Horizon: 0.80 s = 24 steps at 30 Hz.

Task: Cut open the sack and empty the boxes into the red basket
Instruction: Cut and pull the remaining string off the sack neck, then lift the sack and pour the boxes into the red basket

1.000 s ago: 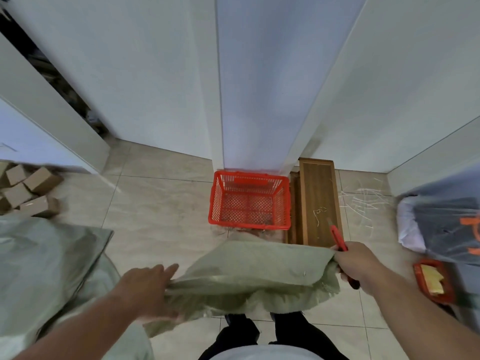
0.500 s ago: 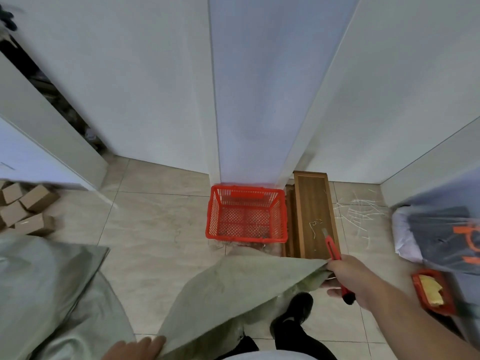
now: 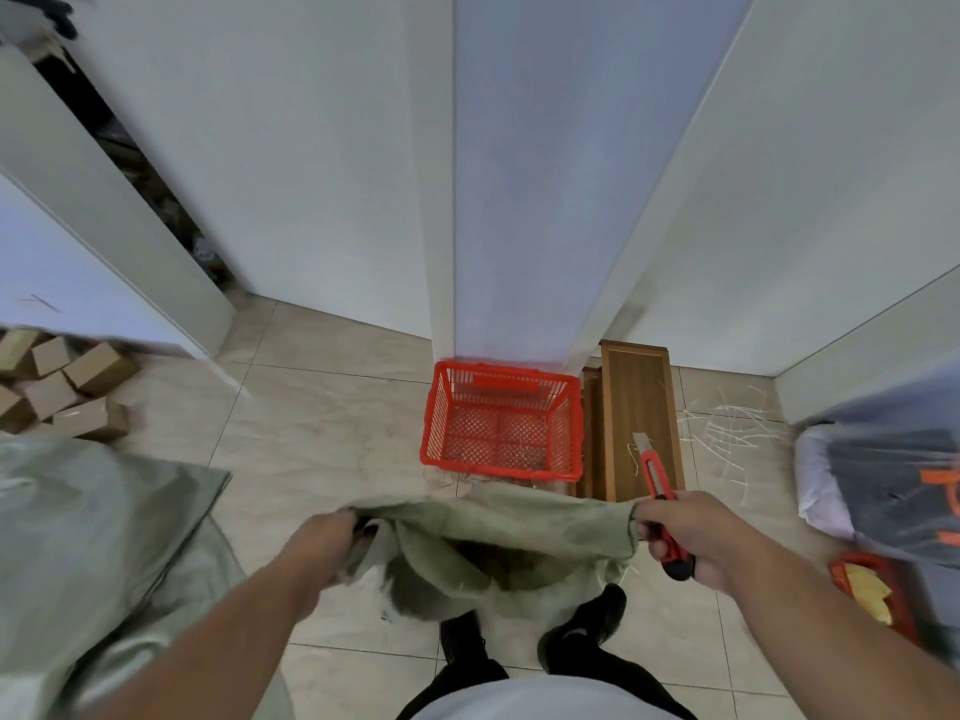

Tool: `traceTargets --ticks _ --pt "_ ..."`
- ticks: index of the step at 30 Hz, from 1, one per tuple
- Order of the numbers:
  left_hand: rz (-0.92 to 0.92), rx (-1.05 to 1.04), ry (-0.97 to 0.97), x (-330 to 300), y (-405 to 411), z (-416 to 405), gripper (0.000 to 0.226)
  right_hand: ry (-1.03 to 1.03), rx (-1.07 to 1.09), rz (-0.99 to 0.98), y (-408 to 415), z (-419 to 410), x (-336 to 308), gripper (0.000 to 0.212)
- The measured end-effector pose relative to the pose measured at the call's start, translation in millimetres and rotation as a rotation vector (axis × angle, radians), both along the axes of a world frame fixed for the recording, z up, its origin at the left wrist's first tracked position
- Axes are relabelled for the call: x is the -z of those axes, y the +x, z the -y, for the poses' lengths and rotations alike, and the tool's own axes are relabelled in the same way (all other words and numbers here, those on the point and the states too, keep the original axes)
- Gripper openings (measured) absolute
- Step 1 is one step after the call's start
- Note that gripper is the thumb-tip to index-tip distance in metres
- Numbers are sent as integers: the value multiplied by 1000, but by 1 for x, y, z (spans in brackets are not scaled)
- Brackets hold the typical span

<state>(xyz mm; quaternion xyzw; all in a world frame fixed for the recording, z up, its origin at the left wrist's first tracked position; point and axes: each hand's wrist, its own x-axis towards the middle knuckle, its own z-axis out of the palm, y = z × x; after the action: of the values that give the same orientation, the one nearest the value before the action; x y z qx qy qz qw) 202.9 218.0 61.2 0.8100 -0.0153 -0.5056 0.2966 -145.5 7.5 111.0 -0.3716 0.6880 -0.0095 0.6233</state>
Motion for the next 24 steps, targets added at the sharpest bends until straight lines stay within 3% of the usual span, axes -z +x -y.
traceTargets --ticks 4,6,10,13,16,18,20,22,24 --pt "-287 -286 -187 -24 -36 43 24 48 -14 130 31 -13 -8 24" --pt "-339 -236 -254 -30 -61 59 27 57 -14 178 53 -26 -11 25" --pt "-75 323 -218 -47 -121 69 36 -19 -26 254 100 -55 -30 26" --pt "230 647 -415 -70 -134 63 35 -138 -115 267 109 -58 -48 20" --pt "310 936 -535 -96 -130 53 23 -208 -246 175 107 -49 -64 6" --pt "173 951 -552 -110 -116 43 38 -234 -302 150 107 -42 -75 10" --pt "75 826 -534 -111 -89 31 57 -236 -304 178 102 -31 -86 18" --pt "233 796 -467 -98 -60 17 79 -198 -240 325 93 -21 -104 23" --pt "370 929 -259 -75 -48 14 117 -116 -210 526 93 -14 -126 38"
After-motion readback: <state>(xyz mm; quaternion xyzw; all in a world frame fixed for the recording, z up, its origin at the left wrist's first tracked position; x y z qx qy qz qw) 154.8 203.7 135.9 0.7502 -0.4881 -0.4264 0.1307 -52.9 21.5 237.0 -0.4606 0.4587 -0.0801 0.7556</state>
